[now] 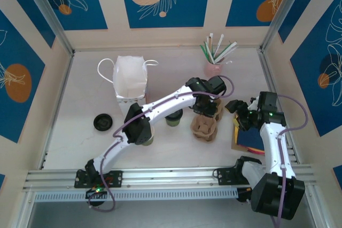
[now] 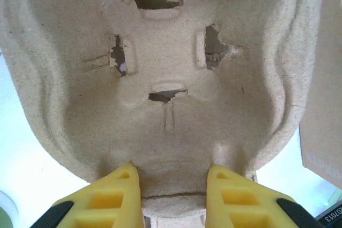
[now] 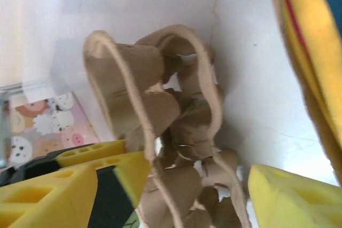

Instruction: Pack the takeout coffee

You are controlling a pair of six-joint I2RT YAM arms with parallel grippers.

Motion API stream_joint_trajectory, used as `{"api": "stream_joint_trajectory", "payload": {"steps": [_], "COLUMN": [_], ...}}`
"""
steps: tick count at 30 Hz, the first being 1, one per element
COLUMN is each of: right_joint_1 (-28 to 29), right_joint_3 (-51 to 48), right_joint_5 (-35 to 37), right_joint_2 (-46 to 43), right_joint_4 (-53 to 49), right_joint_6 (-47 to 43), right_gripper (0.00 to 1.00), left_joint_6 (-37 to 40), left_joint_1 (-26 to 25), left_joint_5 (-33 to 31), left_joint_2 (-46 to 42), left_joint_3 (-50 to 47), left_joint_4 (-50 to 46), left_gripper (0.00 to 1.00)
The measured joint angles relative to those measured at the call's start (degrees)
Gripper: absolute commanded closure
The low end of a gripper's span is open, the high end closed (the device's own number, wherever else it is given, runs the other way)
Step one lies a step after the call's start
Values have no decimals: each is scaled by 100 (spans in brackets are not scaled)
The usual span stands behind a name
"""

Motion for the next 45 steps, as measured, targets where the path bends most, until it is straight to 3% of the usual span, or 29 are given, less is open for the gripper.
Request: {"api": "stream_joint_trajectory", "payload": {"steps": [3,12,22,28,37,45], "right_joint_1": [-74,-232,-168,433,1980,2717], "right_joint_3": [81,240,551,964,1735,2092], "right_joint_5": [278,496,11,-90,448,817], "right_joint_2": [0,-37,101,245,433,1043], "right_joint_4": [-260,-481,-278,-4,455,680], "right_joint_6": [17,55,122,164,157,162], "right_gripper": [1,1,1,1,1,1], "left_joint_6": [2,68,476,800,1344,1784], "left_joint_1": [20,111,232,308,503,802], "left_joint_5": [-52,-225,-684,-1056,-1738,-2367], "left_joint_2": [-114,-555,-1141,-1683,-2413,-3042], "left_joint_3": [-2,-2,0,2,2,-7], "left_joint_4": [15,319,667,850,973,966], "left_gripper": [76,77,77,77,78,78]}}
